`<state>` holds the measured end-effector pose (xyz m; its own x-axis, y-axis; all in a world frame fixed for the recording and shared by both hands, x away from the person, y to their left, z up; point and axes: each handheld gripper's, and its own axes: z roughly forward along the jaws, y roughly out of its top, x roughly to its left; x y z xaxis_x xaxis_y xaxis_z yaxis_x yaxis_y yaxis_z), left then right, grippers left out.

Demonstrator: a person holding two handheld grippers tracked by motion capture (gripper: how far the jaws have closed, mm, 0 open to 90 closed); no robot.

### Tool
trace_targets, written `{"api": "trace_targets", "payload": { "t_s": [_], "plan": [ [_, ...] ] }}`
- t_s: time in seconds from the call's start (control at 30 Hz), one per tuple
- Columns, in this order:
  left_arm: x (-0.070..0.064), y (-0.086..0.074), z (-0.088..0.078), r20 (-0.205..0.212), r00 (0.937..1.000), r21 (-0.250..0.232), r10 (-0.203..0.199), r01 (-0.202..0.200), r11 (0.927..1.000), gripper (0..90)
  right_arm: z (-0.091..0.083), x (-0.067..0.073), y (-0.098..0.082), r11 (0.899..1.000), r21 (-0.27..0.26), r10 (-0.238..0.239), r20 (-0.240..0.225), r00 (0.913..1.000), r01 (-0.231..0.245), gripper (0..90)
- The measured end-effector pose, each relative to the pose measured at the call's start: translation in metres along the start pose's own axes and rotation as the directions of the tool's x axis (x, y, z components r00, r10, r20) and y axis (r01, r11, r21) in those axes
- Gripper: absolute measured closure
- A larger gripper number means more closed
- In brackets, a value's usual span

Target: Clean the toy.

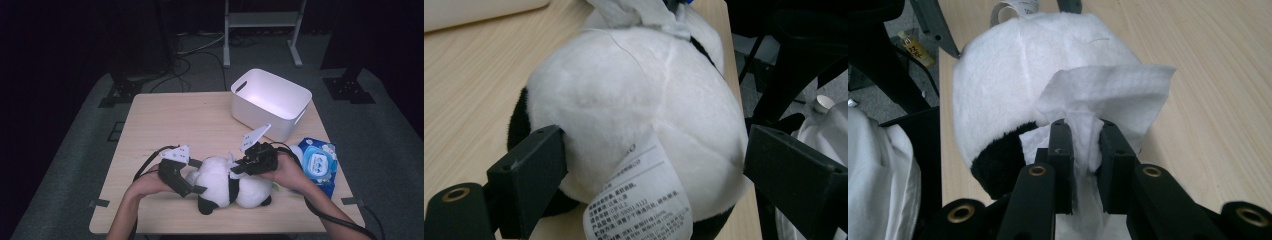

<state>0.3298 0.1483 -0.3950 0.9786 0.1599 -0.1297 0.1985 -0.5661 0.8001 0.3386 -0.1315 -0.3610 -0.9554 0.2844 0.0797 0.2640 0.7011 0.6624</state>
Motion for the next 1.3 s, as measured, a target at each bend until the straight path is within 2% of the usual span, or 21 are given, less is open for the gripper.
{"api": "trace_targets", "payload": {
  "t_s": [0.13, 0.2, 0.33, 0.53, 0.7, 0.77, 0.87, 1.03, 1.17, 1.3],
  "plan": [
    [-0.004, 0.007, 0.001, -0.022, 0.9997, -0.015, -0.008, 0.007, 0.9999, 7.5, -0.003, 0.007, -0.008, 1.0, -0.016, -0.005, -0.012, 0.9999, 0.005, 77.9],
    [-0.006, 0.01, 0.003, -0.03, 0.9995, -0.008, -0.003, 0.003, 1.0, 5.6, -0.005, 0.011, -0.01, 1.0, -0.02, -0.006, -0.016, 0.9999, 0.006, 78.0],
    [-0.011, 0.014, 0.009, -0.015, 0.9999, 0.007, 0.0, 0.0, 1.0, 3.0, -0.008, 0.019, -0.017, 1.0, -0.025, -0.015, -0.03, 0.9994, 0.015, 78.0],
    [-0.017, 0.016, 0.012, 0.016, 0.9989, 0.014, 0.044, -0.044, 0.9989, 5.6, -0.013, 0.028, -0.018, 0.999, -0.011, -0.038, -0.046, 0.9982, 0.037, 77.9],
    [-0.018, 0.016, 0.012, 0.024, 0.9984, 0.007, 0.051, -0.051, 0.9987, 7.0, -0.014, 0.036, -0.004, 0.997, -0.025, -0.073, -0.06, 0.9955, 0.072, 77.9],
    [-0.018, 0.016, 0.012, 0.027, 0.9982, 0.008, 0.053, -0.053, 0.9985, 7.2, -0.012, 0.041, 0.005, 0.994, -0.029, -0.107, -0.063, 0.9923, 0.105, 78.0],
    [-0.019, 0.015, 0.012, 0.026, 0.9979, 0.007, 0.059, -0.059, 0.9982, 7.2, -0.007, 0.048, 0.021, 0.991, -0.036, -0.129, -0.083, 0.9881, 0.126, 78.0],
    [-0.021, 0.016, 0.012, 0.038, 0.9973, 0.008, 0.062, -0.063, 0.998, 7.2, 0.003, 0.051, 0.046, 0.984, -0.044, -0.176, -0.087, 0.9806, 0.172, 77.9],
    [-0.02, 0.014, 0.012, 0.043, 0.9974, 0.008, 0.058, -0.059, 0.9983, 7.3, 0.009, 0.046, 0.055, 0.984, -0.042, -0.177, -0.079, 0.981, 0.174, 77.9],
    [-0.019, 0.014, 0.012, 0.044, 0.9972, 0.011, 0.061, -0.061, 0.998, 7.3, 0.007, 0.039, 0.053, 0.987, -0.049, -0.155, -0.069, 0.9855, 0.152, 78.0]
  ]
}}
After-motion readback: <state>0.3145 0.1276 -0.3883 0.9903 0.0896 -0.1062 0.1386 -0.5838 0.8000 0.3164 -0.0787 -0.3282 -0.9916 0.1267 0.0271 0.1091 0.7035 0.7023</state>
